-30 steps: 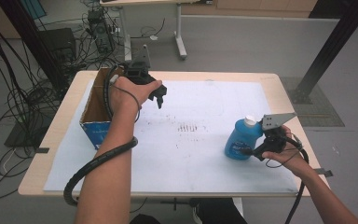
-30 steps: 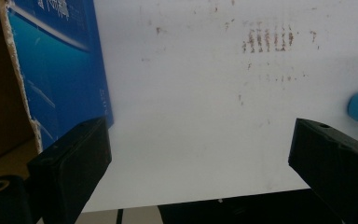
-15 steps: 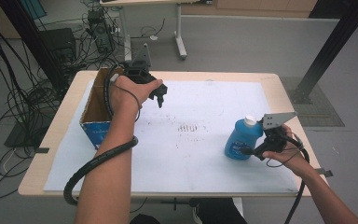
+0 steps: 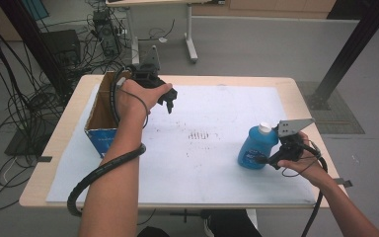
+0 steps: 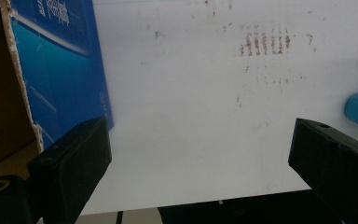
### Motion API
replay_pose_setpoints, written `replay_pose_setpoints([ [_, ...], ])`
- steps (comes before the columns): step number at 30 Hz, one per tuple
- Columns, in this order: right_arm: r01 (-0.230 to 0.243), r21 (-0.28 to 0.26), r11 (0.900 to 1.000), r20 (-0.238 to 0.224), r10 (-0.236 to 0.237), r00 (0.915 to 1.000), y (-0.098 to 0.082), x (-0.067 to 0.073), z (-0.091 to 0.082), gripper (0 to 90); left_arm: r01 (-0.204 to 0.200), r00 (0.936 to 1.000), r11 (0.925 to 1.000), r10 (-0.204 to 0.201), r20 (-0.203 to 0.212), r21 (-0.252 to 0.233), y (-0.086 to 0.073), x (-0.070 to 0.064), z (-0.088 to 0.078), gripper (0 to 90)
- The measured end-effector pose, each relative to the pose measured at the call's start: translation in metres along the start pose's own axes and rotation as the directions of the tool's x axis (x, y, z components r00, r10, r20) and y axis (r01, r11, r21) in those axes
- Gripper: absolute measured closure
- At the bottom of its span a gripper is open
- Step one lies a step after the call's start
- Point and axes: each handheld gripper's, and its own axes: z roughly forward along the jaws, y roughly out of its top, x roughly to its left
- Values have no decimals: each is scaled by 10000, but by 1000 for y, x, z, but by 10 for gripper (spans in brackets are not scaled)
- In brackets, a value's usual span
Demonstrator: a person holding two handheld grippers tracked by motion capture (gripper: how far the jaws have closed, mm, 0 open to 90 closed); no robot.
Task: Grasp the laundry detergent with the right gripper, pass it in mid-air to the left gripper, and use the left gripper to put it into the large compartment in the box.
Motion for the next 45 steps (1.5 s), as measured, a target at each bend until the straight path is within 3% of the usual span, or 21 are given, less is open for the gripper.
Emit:
replay_pose_setpoints([
  [45, 55, 38, 10000, 93, -55, 9999, 2, 0, 1, 18, -33, 10000, 9999, 33, 35, -128, -1, -1, -4, 63],
])
